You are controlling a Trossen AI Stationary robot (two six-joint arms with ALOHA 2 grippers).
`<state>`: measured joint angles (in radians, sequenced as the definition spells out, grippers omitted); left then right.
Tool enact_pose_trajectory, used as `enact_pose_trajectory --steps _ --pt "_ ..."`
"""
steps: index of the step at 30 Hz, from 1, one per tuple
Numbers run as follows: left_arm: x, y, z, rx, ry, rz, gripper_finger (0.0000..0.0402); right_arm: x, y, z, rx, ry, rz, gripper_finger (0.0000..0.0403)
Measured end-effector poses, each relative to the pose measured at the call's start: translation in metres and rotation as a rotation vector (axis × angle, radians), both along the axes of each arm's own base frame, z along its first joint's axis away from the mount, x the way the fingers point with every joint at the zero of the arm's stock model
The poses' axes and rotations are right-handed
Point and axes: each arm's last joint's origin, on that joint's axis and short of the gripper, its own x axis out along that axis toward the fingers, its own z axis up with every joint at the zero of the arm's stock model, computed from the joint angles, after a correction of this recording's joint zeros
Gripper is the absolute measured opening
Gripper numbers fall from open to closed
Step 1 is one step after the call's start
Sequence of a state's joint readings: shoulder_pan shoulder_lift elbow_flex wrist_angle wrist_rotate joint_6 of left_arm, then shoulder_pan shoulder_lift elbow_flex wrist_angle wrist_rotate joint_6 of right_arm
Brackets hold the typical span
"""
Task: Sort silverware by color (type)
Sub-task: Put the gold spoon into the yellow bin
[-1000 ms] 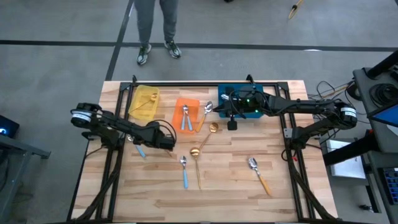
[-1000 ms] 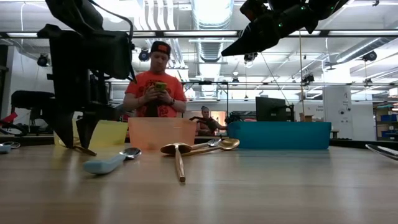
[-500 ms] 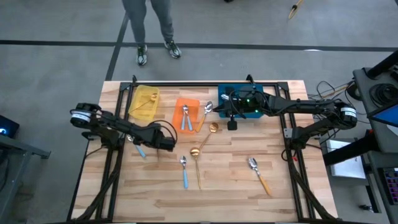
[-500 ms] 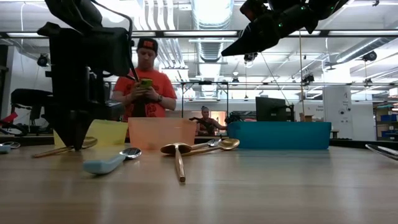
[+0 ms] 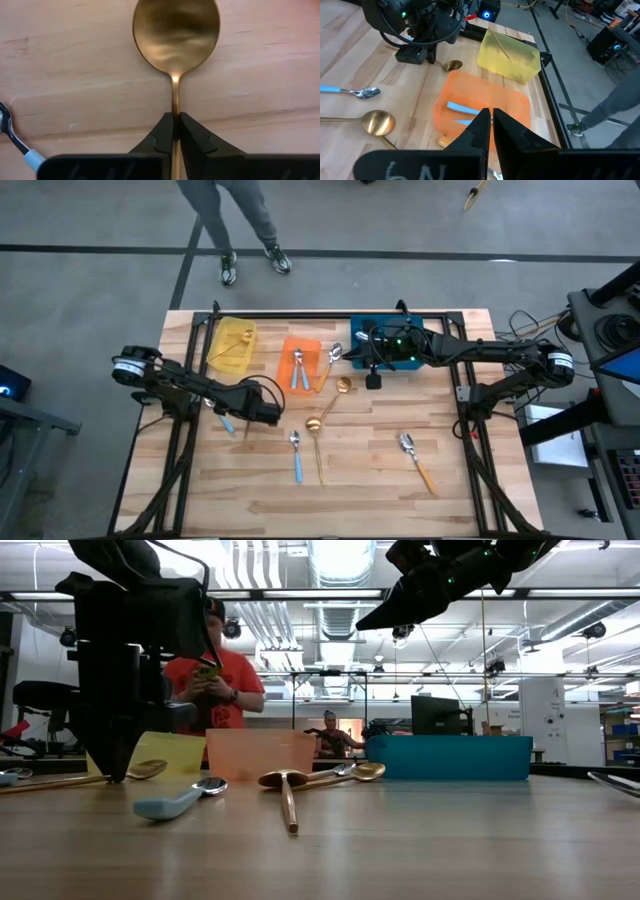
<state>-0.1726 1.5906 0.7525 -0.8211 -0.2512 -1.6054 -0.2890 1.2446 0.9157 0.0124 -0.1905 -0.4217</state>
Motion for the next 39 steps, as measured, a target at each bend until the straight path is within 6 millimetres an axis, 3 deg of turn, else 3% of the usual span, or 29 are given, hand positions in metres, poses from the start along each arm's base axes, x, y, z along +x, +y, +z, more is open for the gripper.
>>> enact_pose_trajectory --steps 7,23,34,39 --pt "-0.001 -0.002 0.008 -0.049 -0.021 -0.008 0.0001 0.0 0.0 0.0 -0.001 0.001 0.0 0.0013" --pt "-0.025 0.01 0.076 0.098 -0.286 -0.127 0.0 0.0 0.0 0.0 -0.004 0.003 0.002 0.0013" --pt "-0.039 0.049 0.102 0.227 -0.321 -0.204 0.0 0.0 0.0 0.0 0.002 0.001 -0.001 0.0013" --pt "-0.037 0.075 0.127 0.276 -0.264 -0.284 0.0 0.0 0.0 0.0 0.002 0.0 -0.001 0.0013"
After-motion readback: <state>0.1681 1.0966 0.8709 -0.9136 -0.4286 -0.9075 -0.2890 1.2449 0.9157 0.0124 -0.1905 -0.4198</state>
